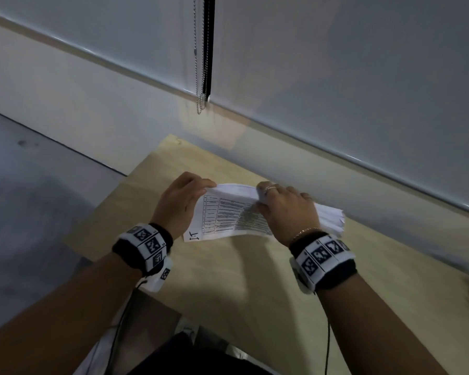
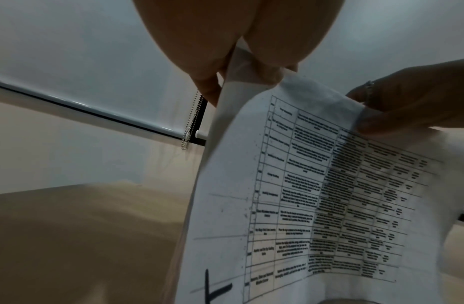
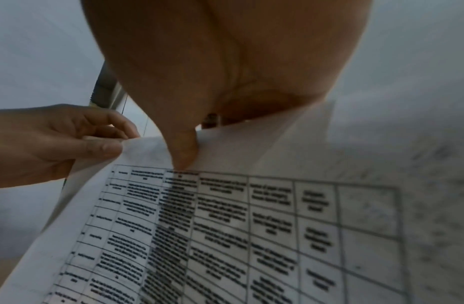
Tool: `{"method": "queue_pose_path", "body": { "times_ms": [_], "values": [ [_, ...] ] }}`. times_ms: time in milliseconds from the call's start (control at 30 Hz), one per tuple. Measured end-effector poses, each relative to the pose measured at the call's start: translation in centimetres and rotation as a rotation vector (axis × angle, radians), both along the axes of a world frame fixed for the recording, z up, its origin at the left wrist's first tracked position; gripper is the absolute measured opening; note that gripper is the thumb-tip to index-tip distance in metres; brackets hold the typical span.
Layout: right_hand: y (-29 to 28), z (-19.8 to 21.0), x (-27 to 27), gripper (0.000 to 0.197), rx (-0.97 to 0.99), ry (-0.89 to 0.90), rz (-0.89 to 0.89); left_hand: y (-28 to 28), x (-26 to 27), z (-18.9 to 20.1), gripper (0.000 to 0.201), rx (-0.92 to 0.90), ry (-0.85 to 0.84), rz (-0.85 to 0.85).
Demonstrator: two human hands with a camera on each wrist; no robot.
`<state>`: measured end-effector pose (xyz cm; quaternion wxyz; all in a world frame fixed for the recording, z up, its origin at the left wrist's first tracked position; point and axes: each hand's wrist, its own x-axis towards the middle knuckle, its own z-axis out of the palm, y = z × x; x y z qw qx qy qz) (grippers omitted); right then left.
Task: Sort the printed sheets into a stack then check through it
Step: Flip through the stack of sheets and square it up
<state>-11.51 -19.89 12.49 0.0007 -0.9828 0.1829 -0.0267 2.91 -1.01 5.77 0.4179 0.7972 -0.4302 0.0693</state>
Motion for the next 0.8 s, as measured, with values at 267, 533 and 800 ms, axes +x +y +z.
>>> {"method": "queue_pose_path", "body": {
  "times_ms": [267,533,800],
  "values": [
    [-1.3,2.9,-0.2,0.018,0.286,-0.204,-0.157,1.1,2.1,0.9,0.093,-0.233,0.151,0.234],
    [-3.6,-2.7,-1.6,0.025,0.945,-0.475,-0.544,-1.4,-2.2,-1.5,0.072,0.002,1.138,-0.068],
    [-1.6,-13.6,-4.9,0.035,1.112,-0.202,-0.848,-1.0,-3.0,-6.6,0.067,0.335,1.033,-0.004]
  ]
}}
